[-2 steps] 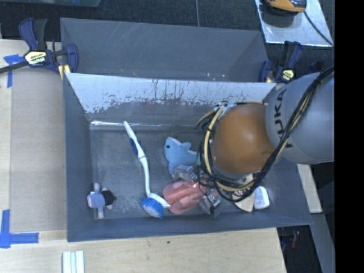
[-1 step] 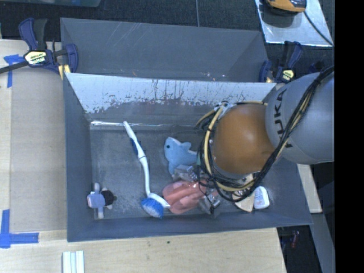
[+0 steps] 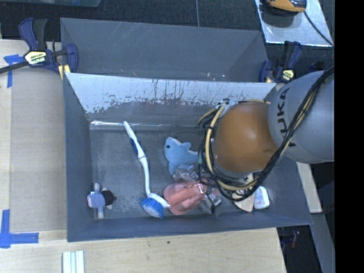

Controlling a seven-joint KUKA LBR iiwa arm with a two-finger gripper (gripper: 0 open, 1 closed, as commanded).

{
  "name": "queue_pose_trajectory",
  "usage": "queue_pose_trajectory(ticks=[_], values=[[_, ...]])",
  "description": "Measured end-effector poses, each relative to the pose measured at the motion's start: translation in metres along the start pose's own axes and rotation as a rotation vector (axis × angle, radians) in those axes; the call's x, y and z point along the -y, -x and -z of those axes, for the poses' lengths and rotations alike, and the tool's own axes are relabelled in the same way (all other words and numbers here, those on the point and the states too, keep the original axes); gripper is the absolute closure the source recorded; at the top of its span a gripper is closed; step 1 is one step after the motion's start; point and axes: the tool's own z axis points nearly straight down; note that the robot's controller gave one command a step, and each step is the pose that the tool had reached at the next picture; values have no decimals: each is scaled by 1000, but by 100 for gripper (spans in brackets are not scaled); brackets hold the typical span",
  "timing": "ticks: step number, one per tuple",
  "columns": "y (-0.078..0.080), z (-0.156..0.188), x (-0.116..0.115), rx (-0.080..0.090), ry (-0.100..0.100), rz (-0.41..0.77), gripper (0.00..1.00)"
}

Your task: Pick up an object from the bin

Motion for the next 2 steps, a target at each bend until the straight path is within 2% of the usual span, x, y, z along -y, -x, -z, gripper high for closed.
queue_pose_trajectory(ticks=[1, 2], values=[[-1, 17, 0, -2, 1, -2, 100], [-3, 51, -1, -10, 6, -3, 100]])
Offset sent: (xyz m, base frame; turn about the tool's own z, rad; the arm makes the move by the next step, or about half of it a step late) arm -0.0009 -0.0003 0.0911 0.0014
